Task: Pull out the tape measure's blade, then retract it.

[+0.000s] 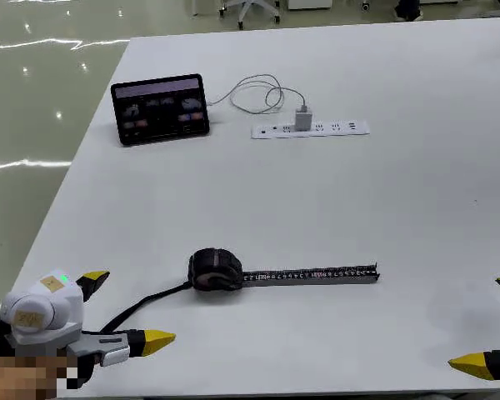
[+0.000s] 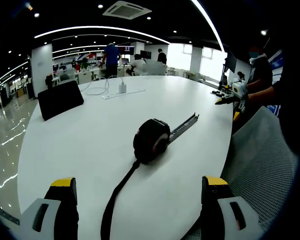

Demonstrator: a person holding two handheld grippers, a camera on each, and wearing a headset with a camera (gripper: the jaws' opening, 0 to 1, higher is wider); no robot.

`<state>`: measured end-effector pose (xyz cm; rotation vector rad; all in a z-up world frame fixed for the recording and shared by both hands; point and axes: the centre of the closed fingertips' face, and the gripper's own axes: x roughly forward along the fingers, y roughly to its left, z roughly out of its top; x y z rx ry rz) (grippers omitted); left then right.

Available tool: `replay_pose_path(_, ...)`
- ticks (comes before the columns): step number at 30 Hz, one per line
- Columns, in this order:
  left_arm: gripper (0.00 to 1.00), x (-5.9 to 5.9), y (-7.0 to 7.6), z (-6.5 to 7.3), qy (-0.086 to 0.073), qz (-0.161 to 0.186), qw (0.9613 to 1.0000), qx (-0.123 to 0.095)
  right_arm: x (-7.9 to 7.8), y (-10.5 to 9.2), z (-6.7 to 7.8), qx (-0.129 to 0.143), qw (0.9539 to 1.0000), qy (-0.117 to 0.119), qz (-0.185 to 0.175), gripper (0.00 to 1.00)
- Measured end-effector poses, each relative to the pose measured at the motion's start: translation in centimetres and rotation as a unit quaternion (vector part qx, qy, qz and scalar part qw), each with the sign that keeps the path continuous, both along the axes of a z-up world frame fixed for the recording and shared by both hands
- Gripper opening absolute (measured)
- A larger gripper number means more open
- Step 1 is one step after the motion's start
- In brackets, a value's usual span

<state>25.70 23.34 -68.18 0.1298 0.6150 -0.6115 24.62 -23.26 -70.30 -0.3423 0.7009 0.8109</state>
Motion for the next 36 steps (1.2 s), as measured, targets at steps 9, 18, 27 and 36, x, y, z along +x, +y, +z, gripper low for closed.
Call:
replay_pose_path(9, 1.00, 0.5, -0.3, -0.2, 0.002, 0.006, 0.9999, 0.012, 0.5, -0.1, 0.4, 0.000, 1.0000, -0.004, 0.001, 0.99)
replay_pose_path(18, 1.00, 1.4, -0.8, -0.1, 0.001, 0.019, 0.9998, 0.005, 1.5, 0.0, 1.2, -0.008, 0.9998, -0.011, 0.014, 0.98)
replay_pose_path(27, 1.00, 2.4, -1.3, 0.0, 0.001, 0.040, 0.9992, -0.003, 2.3, 0.6, 2.2, -0.019, 0.9988, -0.017, 0.042, 0.98)
replay_pose_path(36, 1.00, 2.8, -2.6, -0.2, 0.001, 0.058, 0.9983, -0.002, 3.0, 1.3, 2.5, -0.029, 0.9971, -0.013, 0.069, 0.97)
